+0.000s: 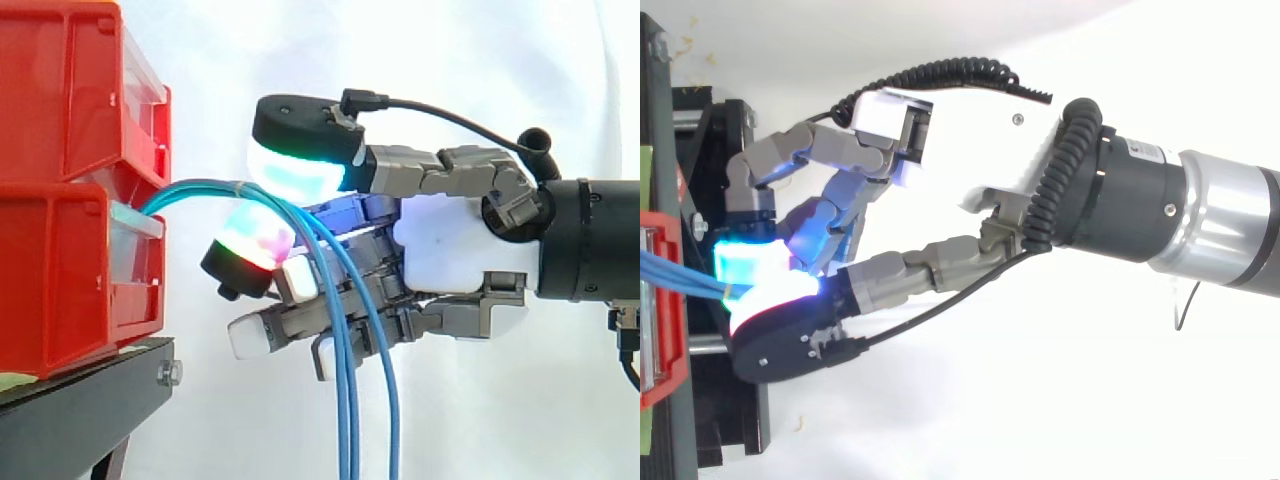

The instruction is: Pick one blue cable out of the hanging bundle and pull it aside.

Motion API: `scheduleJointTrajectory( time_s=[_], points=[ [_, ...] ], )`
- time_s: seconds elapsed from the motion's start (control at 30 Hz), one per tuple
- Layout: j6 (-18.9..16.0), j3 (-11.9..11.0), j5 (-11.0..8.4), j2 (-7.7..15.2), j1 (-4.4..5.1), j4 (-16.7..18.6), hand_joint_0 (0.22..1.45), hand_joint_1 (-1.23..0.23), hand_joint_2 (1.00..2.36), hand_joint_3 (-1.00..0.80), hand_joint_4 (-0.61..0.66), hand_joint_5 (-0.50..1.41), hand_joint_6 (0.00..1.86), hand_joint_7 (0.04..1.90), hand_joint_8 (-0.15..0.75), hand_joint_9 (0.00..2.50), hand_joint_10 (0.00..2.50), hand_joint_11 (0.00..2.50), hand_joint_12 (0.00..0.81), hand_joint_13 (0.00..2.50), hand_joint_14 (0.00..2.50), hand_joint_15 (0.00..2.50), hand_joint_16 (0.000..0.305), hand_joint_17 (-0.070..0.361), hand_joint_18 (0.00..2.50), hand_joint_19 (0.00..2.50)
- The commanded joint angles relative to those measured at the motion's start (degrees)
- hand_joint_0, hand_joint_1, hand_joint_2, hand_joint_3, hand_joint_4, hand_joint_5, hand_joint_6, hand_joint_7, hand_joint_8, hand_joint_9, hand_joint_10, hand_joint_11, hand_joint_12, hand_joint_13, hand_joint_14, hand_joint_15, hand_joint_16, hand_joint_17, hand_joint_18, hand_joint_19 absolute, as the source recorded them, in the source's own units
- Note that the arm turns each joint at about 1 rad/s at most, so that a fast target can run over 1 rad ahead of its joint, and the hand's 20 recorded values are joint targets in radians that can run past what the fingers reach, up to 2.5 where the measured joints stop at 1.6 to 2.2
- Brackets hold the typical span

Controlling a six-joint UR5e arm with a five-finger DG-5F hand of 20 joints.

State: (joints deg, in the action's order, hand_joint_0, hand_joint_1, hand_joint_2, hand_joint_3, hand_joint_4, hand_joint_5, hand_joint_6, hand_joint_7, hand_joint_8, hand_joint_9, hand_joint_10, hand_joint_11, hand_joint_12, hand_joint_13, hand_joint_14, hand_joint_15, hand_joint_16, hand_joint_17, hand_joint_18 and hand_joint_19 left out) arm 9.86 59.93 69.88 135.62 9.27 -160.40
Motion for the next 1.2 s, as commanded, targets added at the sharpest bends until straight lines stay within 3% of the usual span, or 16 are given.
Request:
scheduleJointTrajectory(
  time_s=[0.0,0.1,0.17,0.3,0.37,0.43,0.53,0.9,1.03,1.17],
  points=[
    [-0.28,-0.07,0.25,-0.01,0.05,-0.01,0.78,-0.88,1.0,-0.45,0.12,-0.17,0.95,1.32,0.328,0.94,0.01,0.63,0.343,0.86,0.01,0.4,0.047,0.106,0.98,0.49],
    [-0.28,-0.07,0.25,-0.01,-0.13,0.08,0.7,-0.88,1.0,-0.5,0.17,-0.16,0.94,1.28,0.322,0.93,0.01,0.62,0.337,0.85,0.02,0.4,0.047,0.105,0.98,0.48],
    [-0.28,-0.16,0.25,-0.01,-0.22,0.08,0.59,-0.82,1.0,-0.5,0.19,-0.14,0.93,1.17,0.33,0.95,0.02,0.62,0.337,0.85,0.01,0.4,0.047,0.107,0.97,0.51],
    [-0.28,-0.34,0.25,-0.01,-0.13,0.08,0.47,-0.67,1.0,-0.5,0.19,-0.12,0.91,1.2,0.372,1.0,0.01,0.58,0.377,0.88,0.01,0.4,0.055,0.123,1.04,0.53],
    [-0.28,-0.34,0.25,-0.01,-0.22,0.08,0.5,-0.55,1.0,-0.5,0.19,-0.12,0.9,1.21,0.371,1.01,0.01,0.58,0.369,0.88,0.01,0.41,0.054,0.121,1.04,0.56],
    [-0.28,-0.34,0.25,-0.01,-0.13,0.08,0.53,-0.53,1.0,-0.5,0.2,-0.12,0.9,1.24,0.367,1.02,0.02,0.58,0.366,0.88,0.01,0.42,0.053,0.118,1.03,0.57],
    [-0.28,-0.42,0.25,-0.01,-0.13,0.08,0.59,-0.57,1.01,-0.39,0.2,-0.12,0.9,1.26,0.363,1.02,0.01,0.58,0.353,0.88,0.01,0.43,0.05,0.113,1.02,0.59],
    [-0.28,-0.34,0.16,-0.01,-0.04,-0.09,0.61,-0.77,1.02,-0.05,0.23,-0.13,0.93,1.28,0.388,1.02,0.01,0.61,0.376,0.91,0.01,0.41,0.055,0.124,1.09,0.53],
    [-0.28,-0.34,0.16,-0.01,-0.04,-0.53,0.65,-0.79,1.02,-0.1,0.16,-0.15,0.94,1.28,0.359,0.98,0.02,0.63,0.355,0.89,0.01,0.42,0.05,0.113,1.05,0.55],
    [-0.28,-0.34,0.25,-0.01,0.14,-0.18,0.73,-0.82,1.02,-0.29,0.11,-0.17,0.95,1.25,0.347,0.96,0.01,0.62,0.344,0.88,0.01,0.42,0.048,0.109,1.03,0.53]
  ],
)
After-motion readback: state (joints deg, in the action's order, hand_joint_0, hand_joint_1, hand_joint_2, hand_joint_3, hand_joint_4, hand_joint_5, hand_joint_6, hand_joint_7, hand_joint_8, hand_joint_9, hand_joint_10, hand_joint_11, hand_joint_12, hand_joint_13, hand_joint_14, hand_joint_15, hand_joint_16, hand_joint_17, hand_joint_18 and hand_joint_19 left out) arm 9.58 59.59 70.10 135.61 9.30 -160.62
